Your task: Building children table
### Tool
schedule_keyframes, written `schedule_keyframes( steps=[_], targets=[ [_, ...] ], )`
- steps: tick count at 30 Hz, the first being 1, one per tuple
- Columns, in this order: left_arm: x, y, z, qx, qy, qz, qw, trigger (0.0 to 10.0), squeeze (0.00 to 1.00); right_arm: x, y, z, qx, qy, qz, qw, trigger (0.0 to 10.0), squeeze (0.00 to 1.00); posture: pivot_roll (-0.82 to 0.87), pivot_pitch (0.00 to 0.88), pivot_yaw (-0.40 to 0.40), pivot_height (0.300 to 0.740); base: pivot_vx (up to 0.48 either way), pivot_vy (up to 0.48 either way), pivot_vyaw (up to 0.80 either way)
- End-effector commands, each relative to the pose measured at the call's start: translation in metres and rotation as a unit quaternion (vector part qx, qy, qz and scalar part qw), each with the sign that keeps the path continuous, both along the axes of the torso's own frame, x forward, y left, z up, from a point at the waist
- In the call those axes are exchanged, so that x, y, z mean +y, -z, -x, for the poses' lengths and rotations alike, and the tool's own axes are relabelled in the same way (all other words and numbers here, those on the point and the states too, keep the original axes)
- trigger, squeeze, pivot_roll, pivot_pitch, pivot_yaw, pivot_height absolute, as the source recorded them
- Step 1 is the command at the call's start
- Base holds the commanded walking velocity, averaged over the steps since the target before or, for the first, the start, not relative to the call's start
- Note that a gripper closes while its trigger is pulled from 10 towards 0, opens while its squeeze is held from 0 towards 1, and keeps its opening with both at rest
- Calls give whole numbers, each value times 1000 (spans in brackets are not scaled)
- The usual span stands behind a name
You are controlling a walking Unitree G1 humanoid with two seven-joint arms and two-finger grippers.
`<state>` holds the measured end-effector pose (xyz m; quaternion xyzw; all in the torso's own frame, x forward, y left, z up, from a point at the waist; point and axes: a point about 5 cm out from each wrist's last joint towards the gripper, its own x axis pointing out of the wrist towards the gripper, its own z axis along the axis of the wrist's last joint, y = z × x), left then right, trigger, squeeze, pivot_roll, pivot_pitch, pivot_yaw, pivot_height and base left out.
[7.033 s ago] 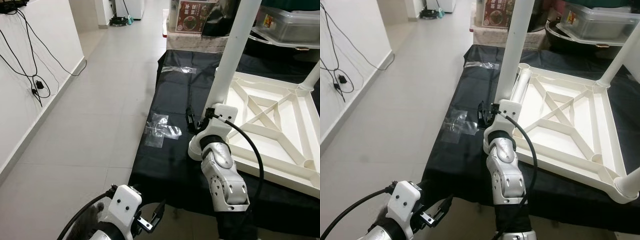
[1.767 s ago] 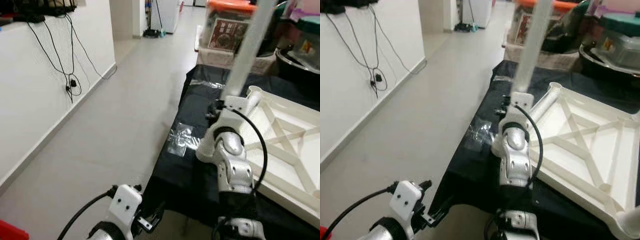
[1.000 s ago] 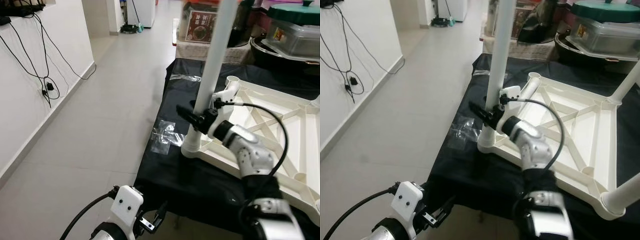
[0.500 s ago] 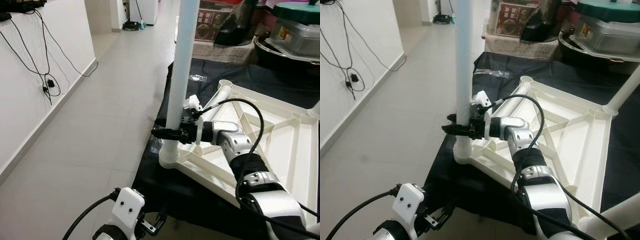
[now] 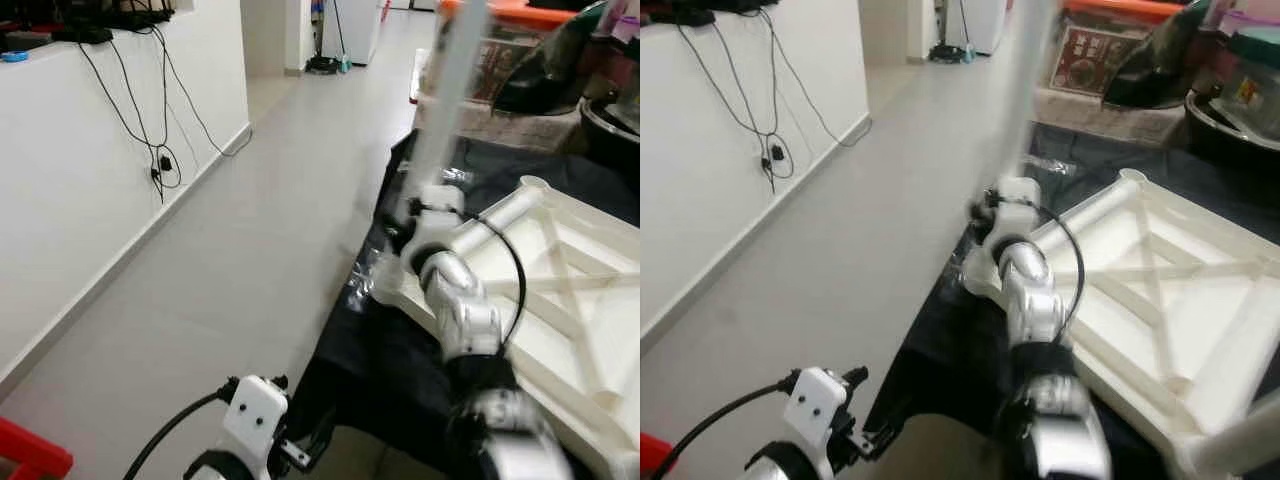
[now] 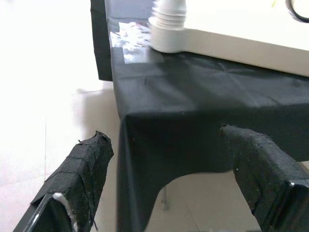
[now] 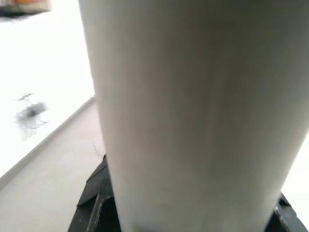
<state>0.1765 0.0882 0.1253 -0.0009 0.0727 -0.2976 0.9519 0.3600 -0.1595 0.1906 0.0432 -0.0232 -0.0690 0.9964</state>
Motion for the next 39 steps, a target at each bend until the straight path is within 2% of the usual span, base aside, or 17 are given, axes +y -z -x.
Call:
schedule_keyframes(
  steps=[1,3,7,8,10,11,15,16,17,18,19,22,23,26,32,35,39],
  targets=[
    [0,5,-1,9,5,-1,1000,10000,0,-18,17,17,40,92,-13,995,0,0,145,80,-71,740,0,0,0],
    [0,5,-2,8,3,-3,1000,10000,0,-11,19,23,36,105,-21,994,0,0,147,76,-72,740,0,0,0],
    [2,6,-4,4,-3,-6,1000,10000,0,24,29,29,47,89,-54,993,0,0,145,68,-71,740,0,0,0],
    [2,6,-5,4,-4,-6,1000,10000,0,29,30,27,44,73,-55,995,5647,0,145,67,-72,740,0,0,0],
    [2,6,-5,4,-4,-6,1000,10000,0,31,31,26,42,64,-54,996,5647,0,145,67,-72,740,0,0,0],
    [2,7,-5,4,-4,-6,1000,10000,0,33,29,25,32,49,-49,997,10000,1000,139,66,-70,740,0,0,0],
    [2,7,-6,4,-5,-5,1000,10000,0,30,24,22,15,27,-50,998,10000,1000,137,67,-73,740,0,0,0],
    [2,7,-6,4,-5,-4,1000,10000,0,23,20,18,1,11,-45,999,10000,1000,133,68,-74,740,0,0,0],
    [2,7,-6,5,-6,-3,1000,10000,0,15,15,10,-19,-32,-44,998,10000,0,128,65,-73,740,0,0,0],
    [2,7,-6,5,-6,-3,1000,10000,0,15,15,10,-19,-32,-44,998,10000,0,128,65,-73,740,0,0,0],
    [2,7,-6,6,-5,-2,1000,10000,0,8,7,1,-34,-109,-44,993,10000,0,130,66,-73,740,0,0,0],
    [1,7,-6,6,-4,0,1000,10000,0,3,5,-8,-9,-233,-20,972,10000,0,129,67,-74,740,0,0,0],
    [1,7,-6,6,-4,0,1000,10000,0,3,5,-8,-9,-233,-20,972,10000,0,129,67,-74,740,0,0,0],
    [1,7,-6,6,-4,1,1000,10000,0,-1,10,-14,23,-297,7,955,10000,0,133,77,-71,740,0,0,0],
    [2,6,-7,5,-8,-1,1000,10000,0,6,9,-19,24,-342,19,939,10000,0,143,86,-75,740,0,0,0],
    [2,6,-6,5,-8,-2,1000,10000,0,8,8,-22,20,-335,25,942,10000,0,144,88,-72,740,0,0,0],
    [2,6,-6,4,-7,-2,1000,10000,0,9,8,-25,18,-346,5,938,10000,0,145,83,-70,740,0,0,0]
  ],
)
